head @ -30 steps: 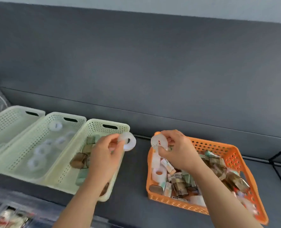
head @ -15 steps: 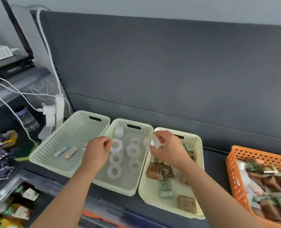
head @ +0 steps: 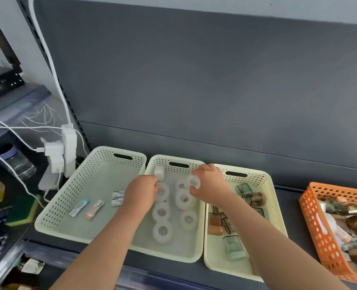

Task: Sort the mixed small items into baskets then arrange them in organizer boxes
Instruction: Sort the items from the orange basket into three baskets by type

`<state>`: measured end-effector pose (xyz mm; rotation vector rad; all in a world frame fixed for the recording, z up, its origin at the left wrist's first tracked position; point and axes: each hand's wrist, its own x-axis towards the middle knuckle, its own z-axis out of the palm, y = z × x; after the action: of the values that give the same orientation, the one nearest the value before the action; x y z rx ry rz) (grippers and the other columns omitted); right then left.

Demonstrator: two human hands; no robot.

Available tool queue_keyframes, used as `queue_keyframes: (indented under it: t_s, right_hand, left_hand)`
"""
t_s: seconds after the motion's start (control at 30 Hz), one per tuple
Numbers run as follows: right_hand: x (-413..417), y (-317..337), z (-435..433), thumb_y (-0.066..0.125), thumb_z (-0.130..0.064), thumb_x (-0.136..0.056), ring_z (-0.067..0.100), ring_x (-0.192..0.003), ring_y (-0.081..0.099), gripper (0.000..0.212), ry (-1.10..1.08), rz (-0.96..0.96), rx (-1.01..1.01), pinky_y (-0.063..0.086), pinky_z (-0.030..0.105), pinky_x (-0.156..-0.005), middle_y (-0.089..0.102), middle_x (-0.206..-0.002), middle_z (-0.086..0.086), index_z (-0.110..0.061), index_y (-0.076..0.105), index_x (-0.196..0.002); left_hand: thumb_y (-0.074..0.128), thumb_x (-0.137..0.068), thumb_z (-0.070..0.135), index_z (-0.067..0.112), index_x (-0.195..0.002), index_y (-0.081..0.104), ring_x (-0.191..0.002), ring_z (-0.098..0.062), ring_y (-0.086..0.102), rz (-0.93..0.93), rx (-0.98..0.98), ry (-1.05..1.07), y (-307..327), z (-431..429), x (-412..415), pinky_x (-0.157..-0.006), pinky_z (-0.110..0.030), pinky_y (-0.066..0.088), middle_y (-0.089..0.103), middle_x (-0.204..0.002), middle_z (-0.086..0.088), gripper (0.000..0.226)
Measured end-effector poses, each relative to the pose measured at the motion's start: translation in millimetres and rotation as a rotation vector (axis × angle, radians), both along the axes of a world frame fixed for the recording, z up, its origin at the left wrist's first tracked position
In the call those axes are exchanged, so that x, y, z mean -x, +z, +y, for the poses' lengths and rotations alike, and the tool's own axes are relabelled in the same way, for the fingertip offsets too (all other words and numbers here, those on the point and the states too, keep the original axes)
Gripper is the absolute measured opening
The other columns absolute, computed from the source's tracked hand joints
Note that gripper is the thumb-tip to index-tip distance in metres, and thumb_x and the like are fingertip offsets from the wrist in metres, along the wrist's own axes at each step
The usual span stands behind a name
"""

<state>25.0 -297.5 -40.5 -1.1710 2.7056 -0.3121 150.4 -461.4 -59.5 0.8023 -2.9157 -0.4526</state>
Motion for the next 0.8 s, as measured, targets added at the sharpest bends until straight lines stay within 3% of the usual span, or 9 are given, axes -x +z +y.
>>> queue_keyframes:
  t_s: [0.1,0.27,0.43,0.63,0.7,0.8]
  right_hand:
    - [1,4,4,0.057,-0.038,-0.086,0.018,-0.127,0.036,0.052,-0.005,-0.044,0.034,0.030,0.030,-0.107,0.049,-0.136,-0.003,-0.023,0.049,-0.135]
    - [-9,18,38,0.057,-0.032,-0.090,0.012,-0.131,0.037,0.047,-0.072,-0.065,0.192,0.036,0.027,-0.102,0.050,-0.139,-0.006,-0.021,0.049,-0.136]
    - [-13,29,107,0.055,-0.033,-0.091,0.008,-0.126,0.045,0.044,-0.179,-0.029,0.292,0.040,0.025,-0.099,0.052,-0.137,-0.010,-0.024,0.051,-0.134]
    - [3,37,224,0.059,-0.031,-0.090,0.012,-0.122,0.052,0.040,-0.334,0.038,0.299,0.038,0.023,-0.099,0.058,-0.131,-0.006,-0.020,0.057,-0.129]
    - [13,39,267,0.059,-0.029,-0.090,0.014,-0.114,0.057,0.037,-0.402,0.028,0.309,0.044,0.026,-0.096,0.061,-0.127,-0.006,-0.020,0.059,-0.127]
    - [33,37,331,0.059,-0.024,-0.091,0.015,-0.088,0.065,0.033,-0.493,0.006,0.295,0.050,0.025,-0.076,0.067,-0.113,-0.005,-0.020,0.061,-0.124]
  left_hand:
    - [0.052,-0.092,0.023,0.008,-0.070,0.051,-0.061,-0.025,0.050,0.058,-0.058,0.016,1,0,-4,-0.059,-0.035,0.044,0.052,-0.064,-0.005,0.027]
    - [0.059,-0.090,0.023,0.007,-0.094,0.069,-0.079,-0.029,0.062,0.253,-0.046,-0.009,9,17,-12,-0.066,-0.036,0.052,0.067,-0.085,-0.008,0.019]
    - [0.062,-0.089,0.024,0.012,-0.106,0.070,-0.096,-0.024,0.063,0.362,-0.052,-0.178,31,79,3,-0.078,-0.032,0.048,0.070,-0.102,-0.002,0.022]
    - [0.063,-0.089,0.027,0.015,-0.106,0.070,-0.099,-0.018,0.062,0.419,-0.110,-0.448,44,188,57,-0.087,-0.029,0.047,0.069,-0.105,0.002,0.022]
    - [0.059,-0.090,0.030,0.018,-0.108,0.070,-0.104,-0.016,0.059,0.393,-0.152,-0.500,42,225,78,-0.091,-0.028,0.045,0.067,-0.108,0.005,0.023]
    - [0.058,-0.091,0.033,0.022,-0.116,0.066,-0.106,-0.012,0.057,0.353,-0.226,-0.570,38,279,109,-0.094,-0.025,0.042,0.065,-0.113,0.008,0.029]
